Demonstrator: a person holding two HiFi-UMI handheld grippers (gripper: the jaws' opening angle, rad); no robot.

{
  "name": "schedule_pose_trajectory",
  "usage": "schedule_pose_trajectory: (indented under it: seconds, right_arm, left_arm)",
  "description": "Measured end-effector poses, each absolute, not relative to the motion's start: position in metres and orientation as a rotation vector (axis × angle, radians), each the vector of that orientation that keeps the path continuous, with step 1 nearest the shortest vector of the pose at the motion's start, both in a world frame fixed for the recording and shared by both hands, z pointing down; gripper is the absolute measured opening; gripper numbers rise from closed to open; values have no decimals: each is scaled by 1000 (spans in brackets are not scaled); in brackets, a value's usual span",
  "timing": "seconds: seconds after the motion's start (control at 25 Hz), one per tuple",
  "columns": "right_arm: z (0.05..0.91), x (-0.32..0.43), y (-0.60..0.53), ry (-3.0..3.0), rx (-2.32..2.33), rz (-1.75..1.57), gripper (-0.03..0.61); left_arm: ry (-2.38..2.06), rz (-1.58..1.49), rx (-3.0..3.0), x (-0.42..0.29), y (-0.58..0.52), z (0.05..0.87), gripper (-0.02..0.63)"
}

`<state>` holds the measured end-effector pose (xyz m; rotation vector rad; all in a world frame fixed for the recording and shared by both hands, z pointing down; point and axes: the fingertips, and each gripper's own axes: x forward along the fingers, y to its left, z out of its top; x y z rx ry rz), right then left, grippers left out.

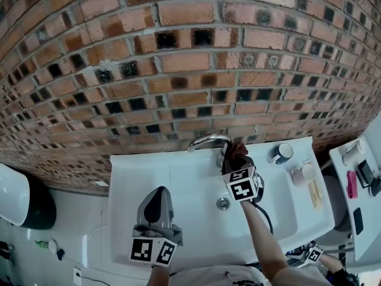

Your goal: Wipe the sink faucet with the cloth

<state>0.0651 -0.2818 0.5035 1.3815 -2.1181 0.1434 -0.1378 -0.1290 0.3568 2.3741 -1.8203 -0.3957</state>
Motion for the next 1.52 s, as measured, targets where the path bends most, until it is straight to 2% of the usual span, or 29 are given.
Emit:
schedule_pose_trajectory:
  seconds: [1.52]
  right_arm:
    - [543, -4, -274, -2138, 1096, 128, 48]
  left_arm:
    - [-1796, -349, 2376, -127, -141, 368, 5]
